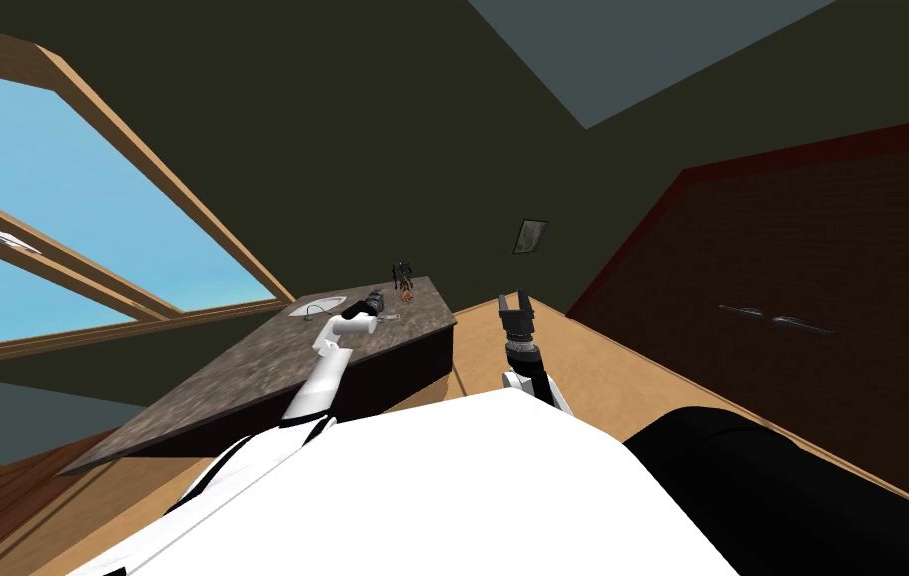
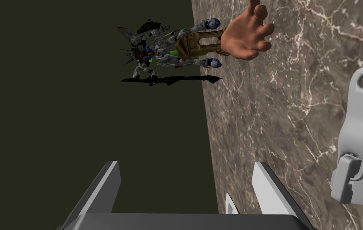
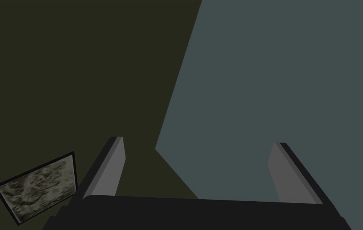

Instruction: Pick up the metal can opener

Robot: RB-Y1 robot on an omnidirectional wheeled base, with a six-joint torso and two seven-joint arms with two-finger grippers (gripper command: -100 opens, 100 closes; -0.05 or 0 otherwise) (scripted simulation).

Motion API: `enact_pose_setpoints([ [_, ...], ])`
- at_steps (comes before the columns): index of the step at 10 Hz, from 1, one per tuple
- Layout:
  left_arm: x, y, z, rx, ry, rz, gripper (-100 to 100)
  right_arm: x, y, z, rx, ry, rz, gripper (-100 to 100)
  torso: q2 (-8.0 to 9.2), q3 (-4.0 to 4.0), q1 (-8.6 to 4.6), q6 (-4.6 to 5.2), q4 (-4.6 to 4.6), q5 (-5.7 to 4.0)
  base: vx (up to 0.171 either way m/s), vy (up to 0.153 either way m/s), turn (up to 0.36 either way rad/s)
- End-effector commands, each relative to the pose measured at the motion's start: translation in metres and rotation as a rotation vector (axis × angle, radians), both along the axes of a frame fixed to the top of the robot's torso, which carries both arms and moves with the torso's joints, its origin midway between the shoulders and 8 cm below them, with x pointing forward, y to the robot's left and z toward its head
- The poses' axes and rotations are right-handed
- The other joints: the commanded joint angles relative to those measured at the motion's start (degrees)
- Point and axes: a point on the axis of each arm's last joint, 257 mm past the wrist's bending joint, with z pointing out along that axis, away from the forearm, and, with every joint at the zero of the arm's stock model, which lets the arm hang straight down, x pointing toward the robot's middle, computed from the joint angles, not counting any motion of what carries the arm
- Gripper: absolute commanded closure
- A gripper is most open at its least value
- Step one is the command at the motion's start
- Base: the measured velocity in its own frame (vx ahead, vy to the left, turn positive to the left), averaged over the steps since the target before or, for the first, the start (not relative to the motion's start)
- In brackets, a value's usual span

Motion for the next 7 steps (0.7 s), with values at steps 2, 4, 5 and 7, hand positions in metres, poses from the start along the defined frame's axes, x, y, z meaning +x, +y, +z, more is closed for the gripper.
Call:
enact_pose_setpoints([
  [2,0.007,0.01,-0.019,-0.012,0.087,0.029,-100,0.0,0.0,0.0,0.0,0.0,0.0,0,-0.01,0.0,-0.01,0.01,0.0,-0.01,0.005,-0.003,-0.014],
  [4,0.013,0.017,-0.03,-0.026,0.152,0.052,-100,0.0,0.0,0.0,0.0,0.0,0.0,0,-0.03,-0.01,0.0,0.0,0.0,-0.01,0.01,-0.001,-0.013],
  [5,0.012,0.018,-0.034,-0.027,0.165,0.055,-100,0.0,0.0,0.0,0.0,0.0,0.0,0,-0.03,-0.02,0.01,-0.01,-0.01,0.0,0.0,0.0,0.0],
  [7,0.016,0.026,-0.048,-0.046,0.238,0.08,-100,0.0,0.0,0.0,0.0,0.0,0.0,0,-0.02,-0.01,0.01,0.0,0.0,0.0,0.01,0.002,-0.016],
])
